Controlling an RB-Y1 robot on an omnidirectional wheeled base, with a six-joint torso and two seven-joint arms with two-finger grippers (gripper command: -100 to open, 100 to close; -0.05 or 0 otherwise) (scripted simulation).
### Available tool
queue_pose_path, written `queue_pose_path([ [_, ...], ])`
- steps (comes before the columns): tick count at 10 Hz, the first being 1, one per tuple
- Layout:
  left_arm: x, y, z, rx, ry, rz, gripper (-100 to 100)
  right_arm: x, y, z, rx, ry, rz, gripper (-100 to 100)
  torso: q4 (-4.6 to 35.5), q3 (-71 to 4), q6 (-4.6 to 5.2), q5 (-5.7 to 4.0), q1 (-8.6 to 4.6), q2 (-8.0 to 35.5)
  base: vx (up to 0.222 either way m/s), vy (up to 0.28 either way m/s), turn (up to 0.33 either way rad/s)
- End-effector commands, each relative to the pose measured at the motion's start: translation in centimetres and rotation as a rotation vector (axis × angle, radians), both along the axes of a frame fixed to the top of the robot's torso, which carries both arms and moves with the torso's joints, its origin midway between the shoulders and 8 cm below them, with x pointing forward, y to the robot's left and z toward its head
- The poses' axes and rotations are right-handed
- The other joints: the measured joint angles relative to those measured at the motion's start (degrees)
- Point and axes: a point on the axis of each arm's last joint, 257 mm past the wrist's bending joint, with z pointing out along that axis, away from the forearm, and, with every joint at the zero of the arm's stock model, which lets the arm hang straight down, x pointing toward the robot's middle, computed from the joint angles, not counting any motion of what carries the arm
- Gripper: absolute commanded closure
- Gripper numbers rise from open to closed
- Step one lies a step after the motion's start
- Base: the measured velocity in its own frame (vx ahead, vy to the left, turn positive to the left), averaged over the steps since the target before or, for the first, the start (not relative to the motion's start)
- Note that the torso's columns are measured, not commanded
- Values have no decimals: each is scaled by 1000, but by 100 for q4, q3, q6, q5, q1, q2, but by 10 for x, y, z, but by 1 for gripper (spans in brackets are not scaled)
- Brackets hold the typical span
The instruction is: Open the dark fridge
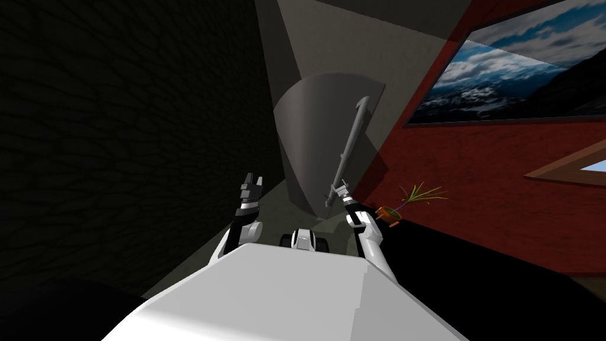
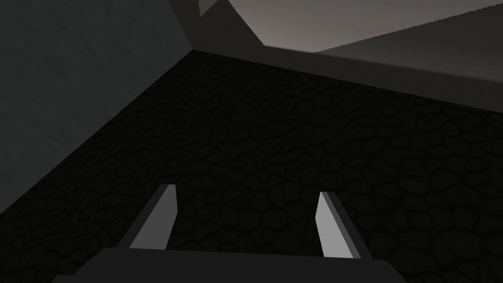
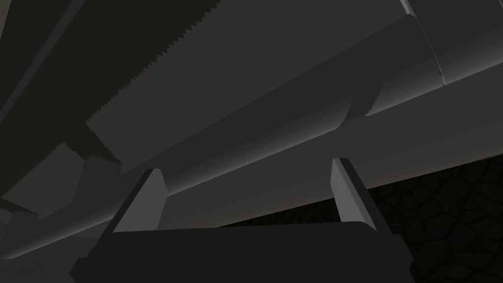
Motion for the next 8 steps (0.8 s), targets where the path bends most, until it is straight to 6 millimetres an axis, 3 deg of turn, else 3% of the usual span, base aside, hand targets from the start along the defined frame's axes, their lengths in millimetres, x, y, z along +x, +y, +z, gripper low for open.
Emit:
queue_pose_path([
  [1, 0, 0, 0, 0, 0, 0, 0, 0, -14, -28, 44, 62, -33, -100, 0, 1, 0, -1, 1, 2, 49, 33, -23],
  [2, 0, 0, 0, 0, 0, 0, 0, -2, -22, -49, 84, 109, -58, -100, -3, -1, -2, 0, 5, -4, 64, 48, -33],
  [5, 0, 0, 0, 0, 0, 0, 0, -7, -30, -82, 149, 179, -96, -100, -19, -22, -4, -5, -4, -39, 61, 50, -31],
  [8, 0, 0, 0, 0, 0, 0, 0, -15, -28, -124, 251, 262, -138, -100, -16, -25, -2, -5, -4, -42, 61, 46, -20],
])
